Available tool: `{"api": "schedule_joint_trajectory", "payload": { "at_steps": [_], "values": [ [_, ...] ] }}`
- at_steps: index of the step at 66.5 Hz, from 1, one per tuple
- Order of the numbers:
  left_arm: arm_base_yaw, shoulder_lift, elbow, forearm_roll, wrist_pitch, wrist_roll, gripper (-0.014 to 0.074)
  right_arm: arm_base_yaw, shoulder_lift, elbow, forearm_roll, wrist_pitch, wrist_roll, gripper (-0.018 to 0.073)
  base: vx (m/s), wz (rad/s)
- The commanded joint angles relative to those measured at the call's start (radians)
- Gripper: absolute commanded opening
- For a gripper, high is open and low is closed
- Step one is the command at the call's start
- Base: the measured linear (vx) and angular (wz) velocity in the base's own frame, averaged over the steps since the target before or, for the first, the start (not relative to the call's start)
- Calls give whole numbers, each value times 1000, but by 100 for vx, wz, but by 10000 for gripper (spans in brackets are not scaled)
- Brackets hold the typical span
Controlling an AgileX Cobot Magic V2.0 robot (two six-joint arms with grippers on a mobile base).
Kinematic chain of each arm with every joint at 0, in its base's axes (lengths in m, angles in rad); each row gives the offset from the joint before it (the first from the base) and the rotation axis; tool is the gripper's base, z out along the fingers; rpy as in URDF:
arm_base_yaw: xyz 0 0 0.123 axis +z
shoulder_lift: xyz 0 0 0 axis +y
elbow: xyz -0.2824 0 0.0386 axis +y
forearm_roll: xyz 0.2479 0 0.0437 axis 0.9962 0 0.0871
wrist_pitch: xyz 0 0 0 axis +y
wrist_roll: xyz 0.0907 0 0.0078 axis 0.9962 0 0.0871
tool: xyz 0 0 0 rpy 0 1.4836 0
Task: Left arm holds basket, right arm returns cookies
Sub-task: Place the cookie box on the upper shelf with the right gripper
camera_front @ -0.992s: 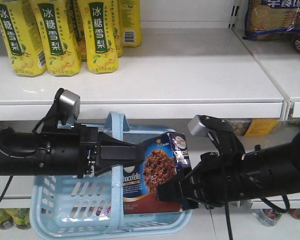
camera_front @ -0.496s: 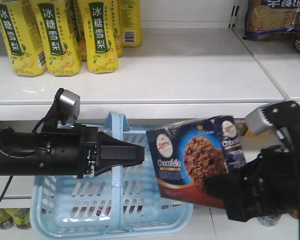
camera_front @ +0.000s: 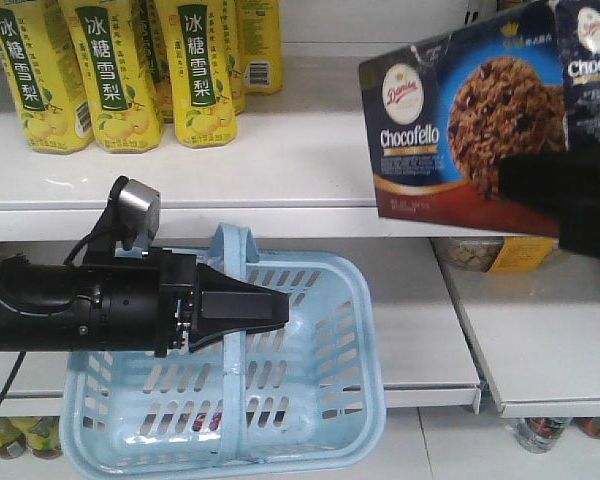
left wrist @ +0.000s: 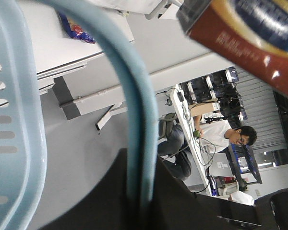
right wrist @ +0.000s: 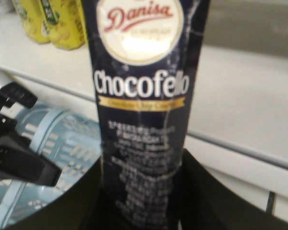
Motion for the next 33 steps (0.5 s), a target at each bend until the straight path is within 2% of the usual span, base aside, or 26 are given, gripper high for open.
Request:
{"api": "schedule_joint_trajectory", "payload": {
  "at_steps": [1, 11, 19, 27, 33],
  "values": [
    [-4, -34, -35, -116, 56, 12, -6, -6, 34, -41, -84, -197, 58, 97, 0, 0],
    [-4, -34, -35, -116, 56, 12, -6, -6, 144, -41, -241, -335, 181, 100, 0, 0],
    [-4, -34, -35, -116, 56, 12, -6, -9, 237, -41, -422, -410, 327, 102, 0, 0],
    [-4, -34, -35, -116, 56, 12, -6, -70, 318, -41, -538, -424, 530, 106, 0, 0],
    [-4, -34, -35, -116, 56, 12, -6, -135, 368, -41, -588, -421, 609, 110, 0, 0]
  ]
}}
